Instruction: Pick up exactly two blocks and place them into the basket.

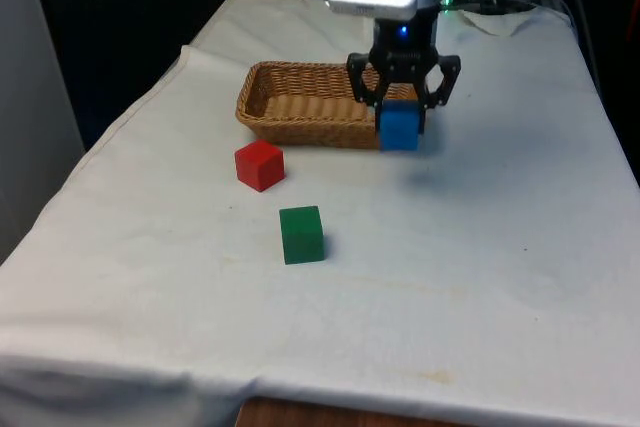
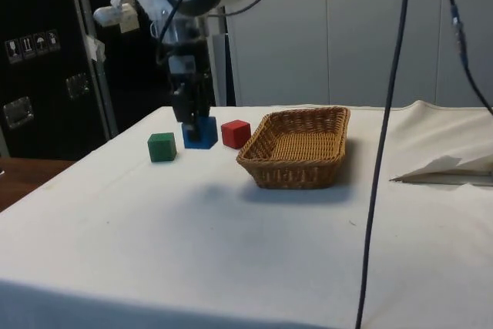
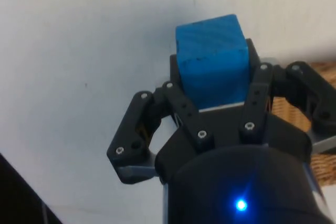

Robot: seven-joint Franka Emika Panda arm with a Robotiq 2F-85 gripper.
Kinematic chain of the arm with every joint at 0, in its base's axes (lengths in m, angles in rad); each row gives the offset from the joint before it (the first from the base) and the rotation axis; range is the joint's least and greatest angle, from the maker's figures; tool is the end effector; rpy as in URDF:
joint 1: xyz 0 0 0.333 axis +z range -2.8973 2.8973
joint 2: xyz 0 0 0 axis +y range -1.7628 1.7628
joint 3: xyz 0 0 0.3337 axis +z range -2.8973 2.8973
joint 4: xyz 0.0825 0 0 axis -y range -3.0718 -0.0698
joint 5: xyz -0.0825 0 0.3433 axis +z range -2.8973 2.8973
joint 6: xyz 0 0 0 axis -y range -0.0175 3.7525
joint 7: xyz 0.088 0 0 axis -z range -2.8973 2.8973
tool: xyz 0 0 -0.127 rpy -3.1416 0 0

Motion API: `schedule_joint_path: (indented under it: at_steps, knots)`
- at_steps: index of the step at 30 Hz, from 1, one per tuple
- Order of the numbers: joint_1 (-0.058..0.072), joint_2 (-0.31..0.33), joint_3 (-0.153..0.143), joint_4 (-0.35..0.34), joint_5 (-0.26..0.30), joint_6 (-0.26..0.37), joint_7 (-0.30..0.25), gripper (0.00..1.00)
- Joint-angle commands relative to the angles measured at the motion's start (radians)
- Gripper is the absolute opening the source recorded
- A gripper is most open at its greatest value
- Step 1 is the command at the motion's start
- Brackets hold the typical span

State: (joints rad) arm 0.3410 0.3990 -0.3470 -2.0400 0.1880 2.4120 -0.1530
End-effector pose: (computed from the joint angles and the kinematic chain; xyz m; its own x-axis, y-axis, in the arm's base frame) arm 0.5764 0.0081 0.2830 0.9995 0.0319 0.0032 0.0319 -0.9995 0.0077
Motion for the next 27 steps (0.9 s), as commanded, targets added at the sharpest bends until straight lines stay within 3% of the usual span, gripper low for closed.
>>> schedule_joint_path:
  at_steps: [1, 8, 10, 11, 16, 24, 27]
  knots:
    - [0.009, -0.031, -0.01, -0.024, -0.019, -0.004, 0.013, 0.01]
    - [0.004, -0.152, -0.011, -0.116, -0.06, -0.019, 0.016, 0.01]
    - [0.0, -0.158, -0.006, -0.121, -0.051, -0.018, 0.006, 0.01]
    - [0.004, -0.179, -0.012, -0.137, -0.07, -0.021, 0.017, 0.01]
    - [0.0, -0.269, -0.021, -0.204, -0.095, -0.03, 0.013, 0.01]
    - [-0.004, -0.369, -0.044, -0.296, -0.119, -0.03, -0.005, 0.01]
    - [-0.004, -0.379, -0.047, -0.308, -0.122, -0.027, -0.009, 0.01]
